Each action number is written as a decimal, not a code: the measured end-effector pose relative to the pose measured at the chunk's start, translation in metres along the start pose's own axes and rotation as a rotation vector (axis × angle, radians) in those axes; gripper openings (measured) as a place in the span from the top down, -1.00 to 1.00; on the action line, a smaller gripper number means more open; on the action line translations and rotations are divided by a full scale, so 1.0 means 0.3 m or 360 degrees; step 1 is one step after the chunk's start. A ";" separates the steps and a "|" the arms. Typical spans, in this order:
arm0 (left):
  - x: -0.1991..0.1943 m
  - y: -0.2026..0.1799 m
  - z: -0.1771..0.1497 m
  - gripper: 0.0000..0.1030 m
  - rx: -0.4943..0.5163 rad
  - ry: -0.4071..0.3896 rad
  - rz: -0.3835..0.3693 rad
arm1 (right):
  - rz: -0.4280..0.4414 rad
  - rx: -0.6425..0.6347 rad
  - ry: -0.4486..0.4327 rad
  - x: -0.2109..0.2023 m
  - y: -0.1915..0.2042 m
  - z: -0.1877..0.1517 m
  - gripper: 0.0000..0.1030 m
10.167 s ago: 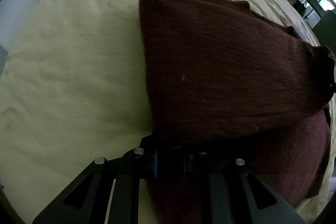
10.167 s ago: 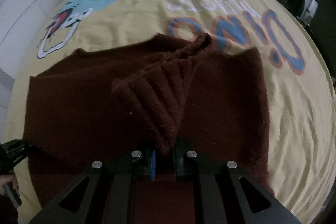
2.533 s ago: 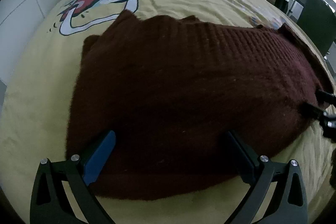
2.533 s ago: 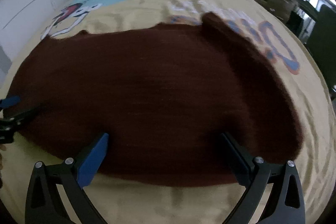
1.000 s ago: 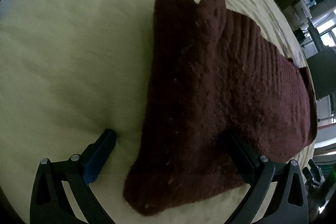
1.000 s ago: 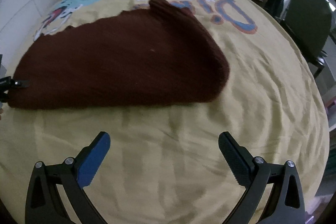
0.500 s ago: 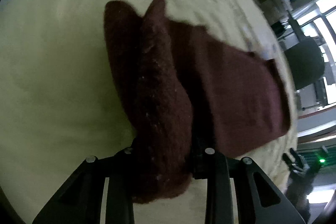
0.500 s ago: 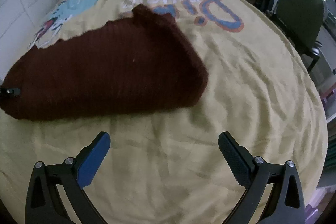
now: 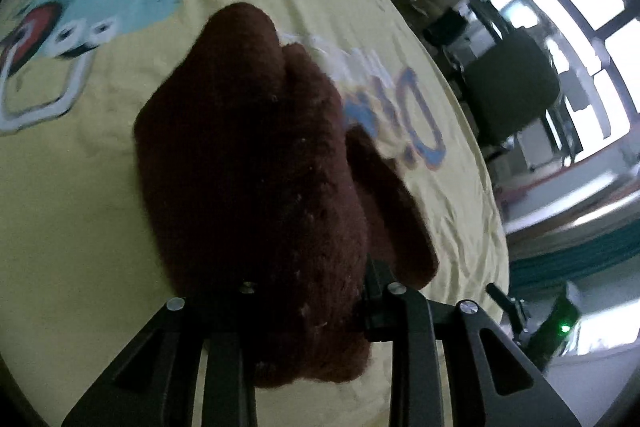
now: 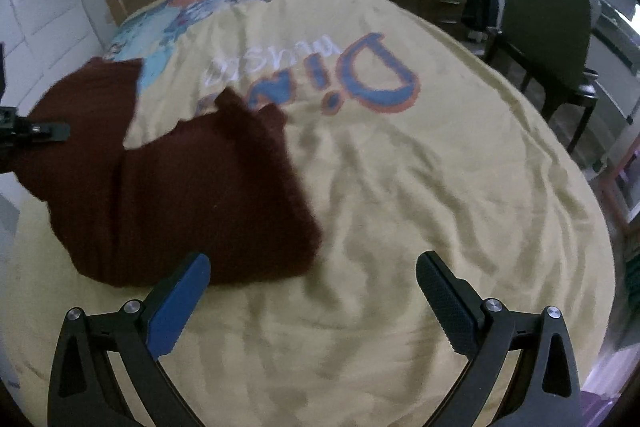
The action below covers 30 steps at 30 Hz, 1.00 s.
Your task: Fold small clothes
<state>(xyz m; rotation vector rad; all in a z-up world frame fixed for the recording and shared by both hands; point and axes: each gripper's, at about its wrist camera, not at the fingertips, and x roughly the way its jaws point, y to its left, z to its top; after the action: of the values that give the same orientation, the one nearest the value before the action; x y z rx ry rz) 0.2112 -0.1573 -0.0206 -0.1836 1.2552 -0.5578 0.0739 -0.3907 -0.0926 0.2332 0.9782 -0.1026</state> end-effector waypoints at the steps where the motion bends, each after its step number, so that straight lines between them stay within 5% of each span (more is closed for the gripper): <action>1: 0.049 -0.057 0.003 0.57 0.0039 0.0033 0.0024 | -0.0010 0.0010 -0.0002 -0.006 -0.020 0.004 -0.99; 14: 0.402 -0.217 -0.095 0.39 0.0145 0.0169 0.0380 | -0.0144 0.0093 0.0189 0.070 -0.171 -0.062 -0.99; 20: 0.401 -0.212 -0.105 -0.04 0.0154 0.0192 0.0398 | -0.0161 0.0133 0.0216 0.080 -0.210 -0.083 -0.99; 22: 0.380 -0.213 -0.095 -0.71 0.0141 0.0174 0.0373 | -0.0154 0.0143 0.0216 0.076 -0.213 -0.086 -0.99; 23: 0.367 -0.219 -0.096 -0.88 0.0140 0.0170 0.0362 | -0.0152 0.0145 0.0216 0.073 -0.213 -0.086 -0.99; 30: 0.251 -0.219 -0.083 -0.96 0.0130 0.0101 0.0337 | -0.0141 0.0133 0.0215 0.063 -0.200 -0.078 -0.99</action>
<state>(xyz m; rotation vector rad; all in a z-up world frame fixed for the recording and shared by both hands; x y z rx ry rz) 0.1832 -0.2464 -0.0641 0.0361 1.2929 -0.4336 0.0541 -0.4430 -0.1297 0.2762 1.1203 -0.2108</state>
